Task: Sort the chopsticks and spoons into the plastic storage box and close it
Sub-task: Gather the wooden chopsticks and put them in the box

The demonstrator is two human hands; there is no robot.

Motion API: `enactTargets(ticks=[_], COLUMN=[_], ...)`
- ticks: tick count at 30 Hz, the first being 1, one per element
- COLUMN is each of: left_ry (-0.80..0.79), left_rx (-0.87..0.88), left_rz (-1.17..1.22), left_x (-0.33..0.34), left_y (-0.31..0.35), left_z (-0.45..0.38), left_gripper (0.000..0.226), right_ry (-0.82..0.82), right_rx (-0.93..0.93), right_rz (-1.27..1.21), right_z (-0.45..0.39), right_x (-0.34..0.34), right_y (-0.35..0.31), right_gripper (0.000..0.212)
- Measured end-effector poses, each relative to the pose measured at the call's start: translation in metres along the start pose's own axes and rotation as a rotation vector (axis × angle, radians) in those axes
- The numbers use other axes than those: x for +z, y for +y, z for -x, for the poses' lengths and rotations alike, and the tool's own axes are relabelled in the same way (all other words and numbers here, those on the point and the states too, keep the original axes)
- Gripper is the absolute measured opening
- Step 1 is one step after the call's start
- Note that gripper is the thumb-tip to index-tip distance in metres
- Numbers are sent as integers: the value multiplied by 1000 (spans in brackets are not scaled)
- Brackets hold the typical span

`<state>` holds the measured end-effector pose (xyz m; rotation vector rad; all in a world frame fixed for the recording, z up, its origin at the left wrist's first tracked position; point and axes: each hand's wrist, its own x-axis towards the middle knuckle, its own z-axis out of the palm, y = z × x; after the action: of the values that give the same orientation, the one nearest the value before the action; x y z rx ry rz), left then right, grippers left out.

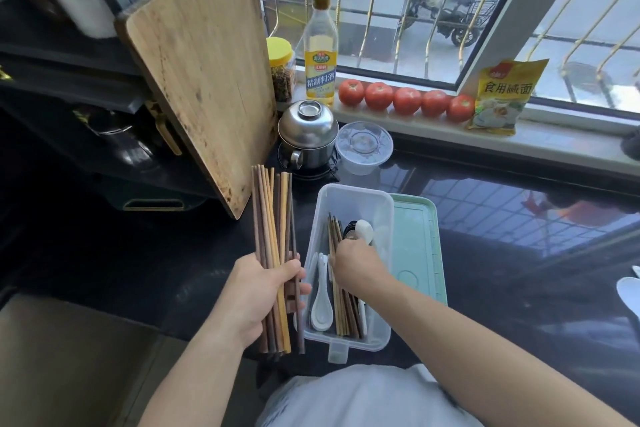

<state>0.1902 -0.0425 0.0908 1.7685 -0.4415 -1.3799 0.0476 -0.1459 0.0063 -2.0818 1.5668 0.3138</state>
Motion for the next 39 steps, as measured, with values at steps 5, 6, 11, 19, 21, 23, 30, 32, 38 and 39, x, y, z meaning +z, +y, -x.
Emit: enactTargets(ticks=[5,6,11,19,21,23,30,32,38,39], left_ry=[-20,-39,-204,-5,35,45,3,-9,3,-7], left_rx=[10,9,16,3,-15,-25,11,4,-10,-8], left_rz=[-6,-7,-15,53,82,95,77,82,112,109], left_x=[1,3,28,20,11,6,3,2,3,4], left_y=[-4,-6,-1,-6,-6,-5,2,1,-3,-4], left_z=[-1,-2,2,-14,-16,-17,-5,-3,-5,-5], left_gripper=[14,13,14,15,16,16,17,18,14,13], right_ry=[41,-39,-90,541,370,211,-46,-74,81,95], right_rx=[12,12,-8,107,108,75,-18,-34,-56,-38], right_rz=[-507,-687,-995,-862,-530,-286,62,87,-103,-265], right_z=[37,48,77,46,34,25,2,2,19,25], right_x=[-31,-38,-52,-75,-65,-48,-7,-4,-27,-33], right_y=[7,5,-3,27,29,20,-2,0,4,6], right_gripper=[26,26,15,15,14,17,15,21,24,26])
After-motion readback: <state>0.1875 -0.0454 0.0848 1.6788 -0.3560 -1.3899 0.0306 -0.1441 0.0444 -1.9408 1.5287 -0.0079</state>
